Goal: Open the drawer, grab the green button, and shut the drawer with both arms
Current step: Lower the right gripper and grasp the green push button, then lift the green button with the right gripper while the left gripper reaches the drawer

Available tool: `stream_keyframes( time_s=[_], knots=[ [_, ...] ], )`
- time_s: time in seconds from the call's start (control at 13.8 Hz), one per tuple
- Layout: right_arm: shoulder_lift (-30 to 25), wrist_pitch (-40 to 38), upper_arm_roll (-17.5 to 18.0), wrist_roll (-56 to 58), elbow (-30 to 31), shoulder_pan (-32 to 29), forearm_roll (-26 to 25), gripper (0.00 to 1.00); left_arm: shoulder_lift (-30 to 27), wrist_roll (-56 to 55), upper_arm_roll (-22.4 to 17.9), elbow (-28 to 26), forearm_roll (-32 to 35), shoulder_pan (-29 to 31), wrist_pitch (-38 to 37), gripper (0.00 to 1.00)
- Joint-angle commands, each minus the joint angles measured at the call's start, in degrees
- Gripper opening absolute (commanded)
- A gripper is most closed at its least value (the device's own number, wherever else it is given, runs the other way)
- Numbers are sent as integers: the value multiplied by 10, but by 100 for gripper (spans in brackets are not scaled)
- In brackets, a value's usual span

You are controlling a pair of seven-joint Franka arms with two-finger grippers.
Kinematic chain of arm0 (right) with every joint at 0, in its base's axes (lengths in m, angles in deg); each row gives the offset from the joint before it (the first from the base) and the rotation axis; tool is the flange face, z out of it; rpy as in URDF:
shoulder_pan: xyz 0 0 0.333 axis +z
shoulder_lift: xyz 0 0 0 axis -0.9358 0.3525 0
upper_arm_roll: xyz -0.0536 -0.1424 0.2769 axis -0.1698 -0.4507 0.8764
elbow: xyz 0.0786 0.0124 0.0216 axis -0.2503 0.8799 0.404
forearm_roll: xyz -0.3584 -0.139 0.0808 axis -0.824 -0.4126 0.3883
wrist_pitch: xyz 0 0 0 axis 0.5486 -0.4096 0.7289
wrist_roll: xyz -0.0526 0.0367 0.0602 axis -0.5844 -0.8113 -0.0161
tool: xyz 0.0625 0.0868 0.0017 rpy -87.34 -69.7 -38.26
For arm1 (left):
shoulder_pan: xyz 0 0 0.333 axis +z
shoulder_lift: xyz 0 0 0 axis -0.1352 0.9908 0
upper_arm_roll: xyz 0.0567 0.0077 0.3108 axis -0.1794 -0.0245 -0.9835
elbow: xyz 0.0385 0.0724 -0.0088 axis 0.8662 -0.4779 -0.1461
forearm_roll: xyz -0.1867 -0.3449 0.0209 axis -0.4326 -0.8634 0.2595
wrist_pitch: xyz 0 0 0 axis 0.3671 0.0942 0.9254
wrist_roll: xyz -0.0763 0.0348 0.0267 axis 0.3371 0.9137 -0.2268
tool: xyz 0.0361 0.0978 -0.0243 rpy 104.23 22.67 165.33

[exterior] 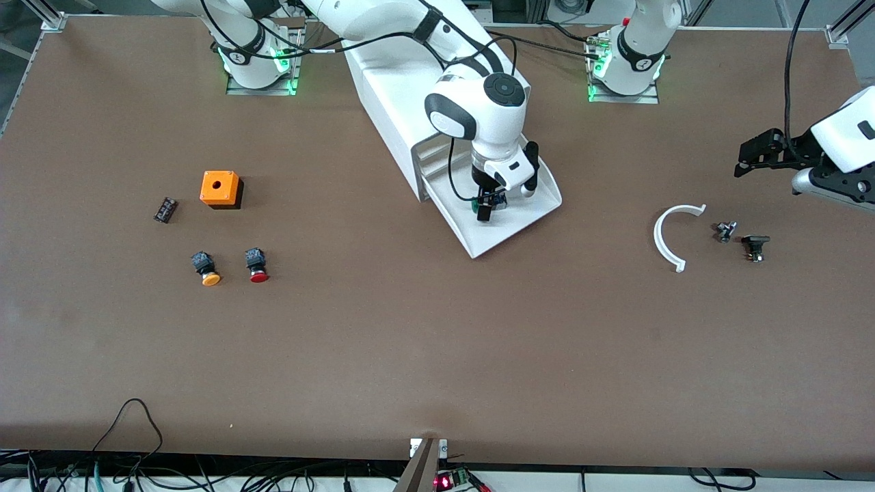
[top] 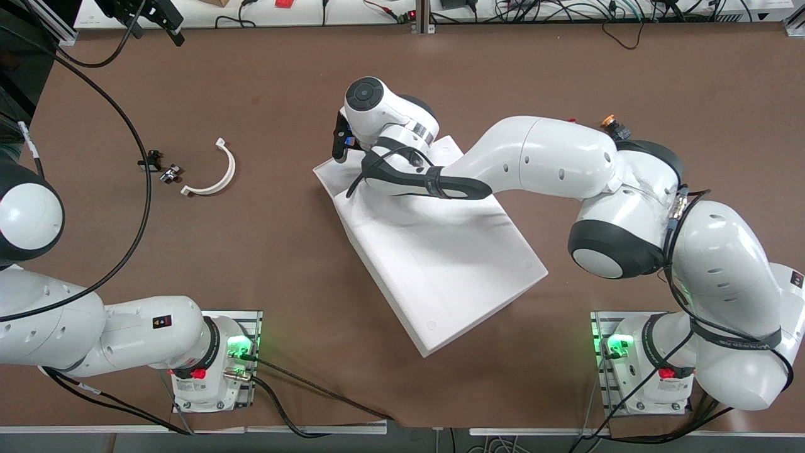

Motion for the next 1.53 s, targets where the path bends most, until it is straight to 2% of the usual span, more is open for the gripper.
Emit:
stream_keyframes(
  time_s=[0.0,0.51,0.73,0.95,1.16,1.38,1.45],
  knots=[
    [17,6,8,1,-19,-4,-7,74,15,2,1,16,8,8,-9,100],
    [16,4,7,1,-20,-4,-9,47,16,-2,7,21,8,4,-7,100],
    [15,-1,4,-1,-21,-3,-12,32,42,-4,7,50,8,6,-8,100],
    [10,-47,-2,0,-40,-4,-12,25,50,-8,7,43,8,6,3,100],
    [8,-119,-5,-2,-98,-5,-9,24,54,-32,7,-25,6,-16,116,100],
    [-33,-158,-15,-46,-120,-8,-7,22,71,-149,9,-95,7,-60,220,100],
    [-47,-160,-29,-61,-119,-7,-8,22,82,-183,9,-118,7,-74,259,100]
  ],
)
